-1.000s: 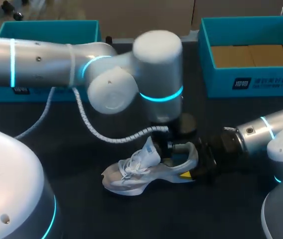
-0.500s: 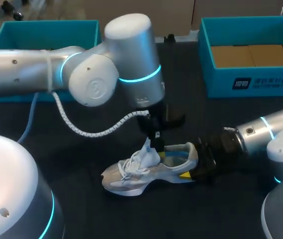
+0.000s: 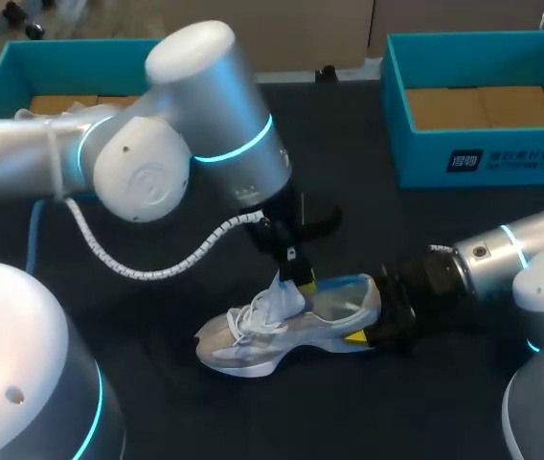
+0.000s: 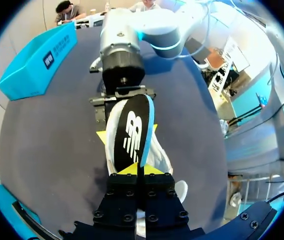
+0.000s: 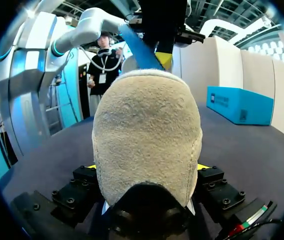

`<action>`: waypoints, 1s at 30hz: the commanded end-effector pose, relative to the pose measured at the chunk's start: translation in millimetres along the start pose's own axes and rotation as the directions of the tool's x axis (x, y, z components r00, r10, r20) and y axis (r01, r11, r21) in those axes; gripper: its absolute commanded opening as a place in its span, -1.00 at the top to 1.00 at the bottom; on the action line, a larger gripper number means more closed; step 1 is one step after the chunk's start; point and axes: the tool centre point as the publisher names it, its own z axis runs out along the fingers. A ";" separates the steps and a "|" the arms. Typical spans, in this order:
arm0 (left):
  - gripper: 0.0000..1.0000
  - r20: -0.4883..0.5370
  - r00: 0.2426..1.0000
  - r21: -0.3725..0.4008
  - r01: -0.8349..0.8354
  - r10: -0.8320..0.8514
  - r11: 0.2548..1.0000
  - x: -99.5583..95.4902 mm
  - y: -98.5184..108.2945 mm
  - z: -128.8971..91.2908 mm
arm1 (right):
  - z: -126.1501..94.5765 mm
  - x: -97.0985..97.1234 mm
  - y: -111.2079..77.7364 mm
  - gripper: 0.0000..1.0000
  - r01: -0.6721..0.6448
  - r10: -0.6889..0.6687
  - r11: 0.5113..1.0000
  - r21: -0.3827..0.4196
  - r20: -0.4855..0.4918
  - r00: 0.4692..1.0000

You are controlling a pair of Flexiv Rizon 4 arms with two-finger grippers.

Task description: Take the shoe out of the shoebox, open the shoe tongue, remove and reinsert the insole, then place the shoe into the shoebox

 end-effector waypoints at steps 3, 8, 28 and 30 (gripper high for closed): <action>0.38 0.097 0.995 0.008 0.019 -0.020 1.000 12.5 -8.4 3.9 | 1.0 1.4 0.8 1.00 0.001 -0.001 1.000 0.003 0.002 1.000; 0.04 0.112 0.993 0.010 0.021 -0.022 1.000 12.8 -14.4 2.7 | 1.0 1.4 0.8 1.00 0.001 -0.001 1.000 0.003 0.002 1.000; 0.06 0.301 0.953 0.008 0.019 -0.021 1.000 36.0 -25.1 5.1 | 1.0 1.4 0.8 1.00 0.001 -0.001 1.000 0.003 0.002 1.000; 0.06 0.332 0.943 0.008 0.029 -0.030 1.000 36.8 -26.8 8.5 | 1.0 1.4 0.8 1.00 0.001 -0.001 1.000 0.003 0.002 1.000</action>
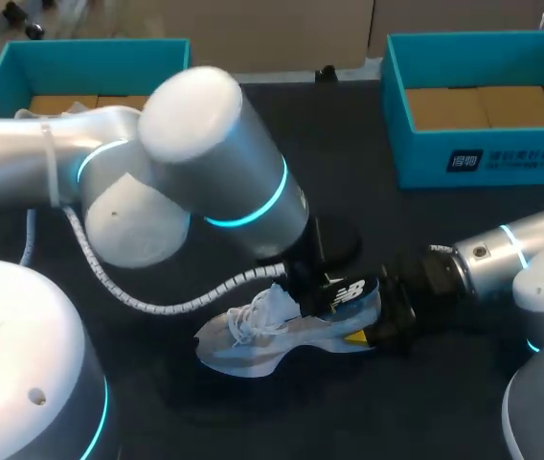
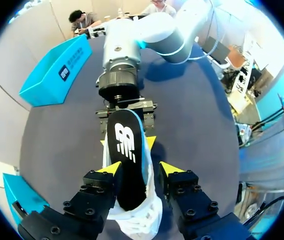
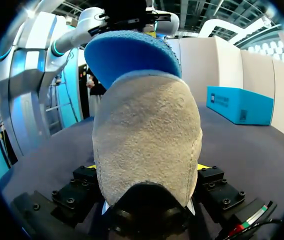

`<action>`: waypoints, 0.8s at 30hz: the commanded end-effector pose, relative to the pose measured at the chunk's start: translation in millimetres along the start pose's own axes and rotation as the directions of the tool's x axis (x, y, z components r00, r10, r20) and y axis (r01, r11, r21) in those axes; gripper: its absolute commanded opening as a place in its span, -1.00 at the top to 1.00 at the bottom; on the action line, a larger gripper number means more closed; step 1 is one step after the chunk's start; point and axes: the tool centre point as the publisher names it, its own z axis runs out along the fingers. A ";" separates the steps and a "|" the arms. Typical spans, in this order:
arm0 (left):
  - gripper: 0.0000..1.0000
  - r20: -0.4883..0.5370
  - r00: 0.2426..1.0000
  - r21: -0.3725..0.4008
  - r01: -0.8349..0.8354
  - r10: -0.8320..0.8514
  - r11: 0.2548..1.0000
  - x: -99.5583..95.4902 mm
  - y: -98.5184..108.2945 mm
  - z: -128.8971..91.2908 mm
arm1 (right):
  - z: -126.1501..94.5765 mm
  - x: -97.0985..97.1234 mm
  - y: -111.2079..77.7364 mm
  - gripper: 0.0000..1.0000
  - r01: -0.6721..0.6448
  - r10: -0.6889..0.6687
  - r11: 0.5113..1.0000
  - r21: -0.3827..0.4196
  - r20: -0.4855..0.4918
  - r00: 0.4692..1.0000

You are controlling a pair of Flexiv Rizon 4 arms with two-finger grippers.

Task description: Take the shoe out of the shoebox, open the shoe tongue, remove and reinsert the insole, then place the shoe into the shoebox

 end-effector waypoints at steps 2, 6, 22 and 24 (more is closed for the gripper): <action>0.07 0.109 0.994 -0.010 0.023 -0.022 1.000 9.6 -8.5 11.7 | 0.9 1.4 0.9 1.00 0.000 0.000 1.000 0.003 0.002 1.000; 0.09 0.169 0.985 -0.023 0.040 -0.035 0.999 10.0 -12.3 18.7 | 0.9 1.4 0.9 1.00 0.000 0.000 1.000 0.003 0.002 1.000; 0.15 0.342 0.931 -0.068 0.157 -0.125 0.985 2.5 -16.3 31.9 | 0.9 1.4 0.9 1.00 0.000 0.000 1.000 0.003 0.002 1.000; 0.15 0.355 0.926 -0.068 0.167 -0.132 0.984 1.5 -13.5 33.1 | 0.9 1.4 0.9 1.00 0.000 0.000 1.000 0.003 0.002 1.000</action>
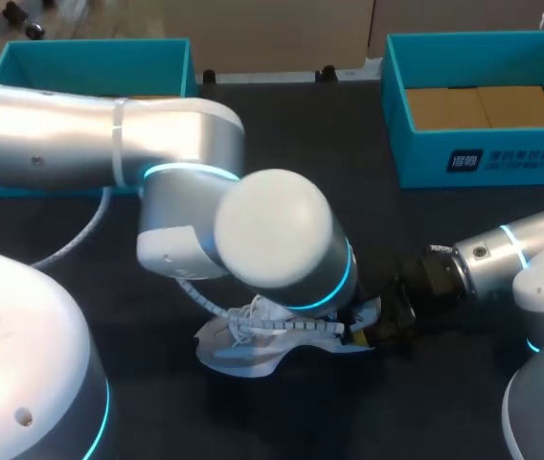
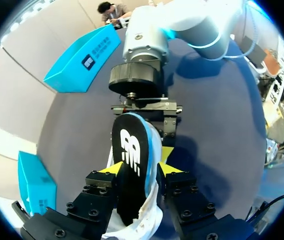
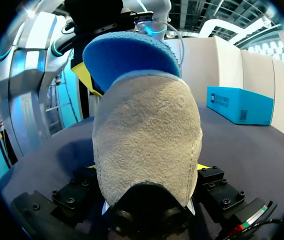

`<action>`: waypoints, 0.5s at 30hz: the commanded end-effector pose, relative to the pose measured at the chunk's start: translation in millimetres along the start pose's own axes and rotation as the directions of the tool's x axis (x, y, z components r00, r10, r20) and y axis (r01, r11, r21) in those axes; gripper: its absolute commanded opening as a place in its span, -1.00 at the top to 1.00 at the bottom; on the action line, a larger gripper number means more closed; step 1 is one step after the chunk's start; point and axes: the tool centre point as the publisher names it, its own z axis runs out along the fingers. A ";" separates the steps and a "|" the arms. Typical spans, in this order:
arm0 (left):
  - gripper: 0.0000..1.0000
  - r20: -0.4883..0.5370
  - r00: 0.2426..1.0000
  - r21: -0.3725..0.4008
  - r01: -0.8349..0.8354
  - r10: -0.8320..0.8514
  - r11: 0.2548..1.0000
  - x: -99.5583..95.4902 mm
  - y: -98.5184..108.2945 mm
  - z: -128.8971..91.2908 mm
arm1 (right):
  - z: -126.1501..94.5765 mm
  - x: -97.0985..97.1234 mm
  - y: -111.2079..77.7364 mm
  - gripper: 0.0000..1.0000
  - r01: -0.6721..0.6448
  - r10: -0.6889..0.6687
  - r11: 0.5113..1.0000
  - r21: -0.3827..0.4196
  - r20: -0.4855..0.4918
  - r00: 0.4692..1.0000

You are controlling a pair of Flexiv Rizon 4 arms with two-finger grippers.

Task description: Take the shoe out of the shoebox, open the shoe tongue, remove and reinsert the insole, then place the shoe into the shoebox

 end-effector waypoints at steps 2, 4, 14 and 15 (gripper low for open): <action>0.16 0.087 0.996 -0.012 0.020 -0.019 1.000 3.4 -0.6 2.6 | 0.9 1.3 0.9 1.00 0.000 0.000 1.000 0.003 0.002 1.000; 0.18 0.097 0.995 -0.009 0.024 -0.023 1.000 3.0 0.2 4.0 | 0.9 1.3 0.9 1.00 0.000 0.000 1.000 0.003 0.002 1.000; 0.23 0.133 0.991 -0.010 0.026 -0.024 1.000 2.1 8.0 6.8 | 0.9 1.3 0.9 1.00 0.000 0.000 1.000 0.003 0.002 1.000; 0.23 0.135 0.991 -0.011 0.026 -0.024 1.000 1.8 8.1 8.1 | 0.9 1.3 0.9 1.00 0.000 0.000 1.000 0.003 0.002 1.000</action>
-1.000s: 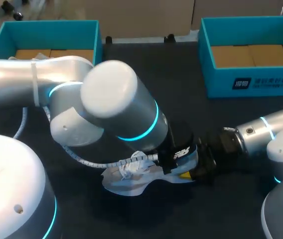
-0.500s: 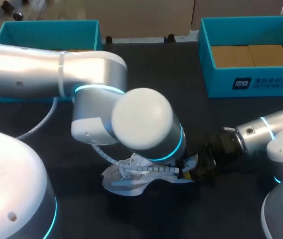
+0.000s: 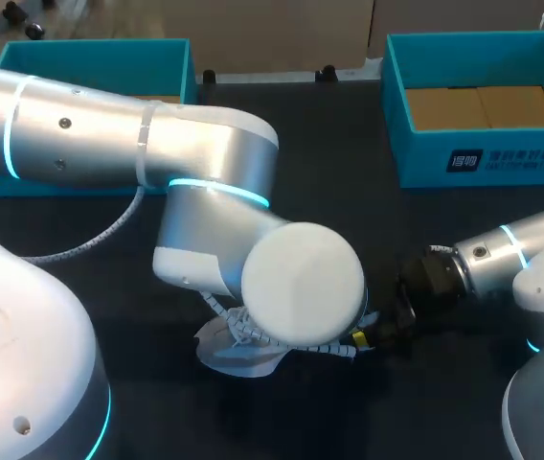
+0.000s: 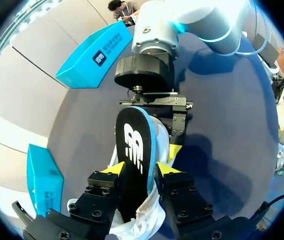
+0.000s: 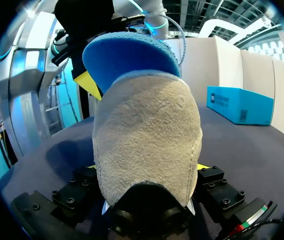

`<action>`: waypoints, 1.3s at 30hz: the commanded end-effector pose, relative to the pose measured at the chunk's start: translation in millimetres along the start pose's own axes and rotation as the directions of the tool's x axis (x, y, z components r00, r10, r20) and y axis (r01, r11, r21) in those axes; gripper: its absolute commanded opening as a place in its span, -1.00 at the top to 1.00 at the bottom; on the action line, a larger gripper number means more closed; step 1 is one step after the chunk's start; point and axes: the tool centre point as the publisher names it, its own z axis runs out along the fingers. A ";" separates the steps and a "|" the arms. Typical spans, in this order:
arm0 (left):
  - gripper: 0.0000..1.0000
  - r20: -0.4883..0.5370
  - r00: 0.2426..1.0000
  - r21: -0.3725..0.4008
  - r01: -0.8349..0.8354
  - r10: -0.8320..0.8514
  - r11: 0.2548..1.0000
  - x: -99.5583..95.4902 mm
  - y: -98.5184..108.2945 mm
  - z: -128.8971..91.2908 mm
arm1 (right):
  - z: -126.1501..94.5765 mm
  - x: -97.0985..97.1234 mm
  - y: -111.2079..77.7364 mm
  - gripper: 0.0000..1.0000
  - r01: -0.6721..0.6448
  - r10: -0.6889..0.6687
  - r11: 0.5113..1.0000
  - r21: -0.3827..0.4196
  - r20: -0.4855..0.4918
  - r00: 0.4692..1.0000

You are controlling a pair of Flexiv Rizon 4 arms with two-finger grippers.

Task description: Take the shoe out of the shoebox, open the shoe tongue, remove and reinsert the insole, then place the shoe into the shoebox

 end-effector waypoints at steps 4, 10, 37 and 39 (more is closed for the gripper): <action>0.33 0.013 1.000 -0.001 0.004 -0.004 1.000 0.1 -0.2 4.5 | 0.9 1.3 0.9 1.00 0.000 0.000 1.000 0.003 0.002 1.000; 0.75 0.017 1.000 -0.007 0.006 -0.006 1.000 -3.0 -3.2 9.3 | 0.9 1.3 0.9 1.00 0.000 0.000 1.000 0.003 0.002 1.000; 0.41 0.036 0.999 0.032 0.012 -0.013 0.999 1.0 -2.3 13.4 | 0.9 1.3 0.9 1.00 0.000 0.000 1.000 0.003 0.002 1.000; 0.40 0.041 0.999 0.033 0.013 -0.014 0.999 1.8 -3.4 15.2 | 0.9 1.3 0.9 1.00 0.000 0.000 1.000 0.003 0.002 1.000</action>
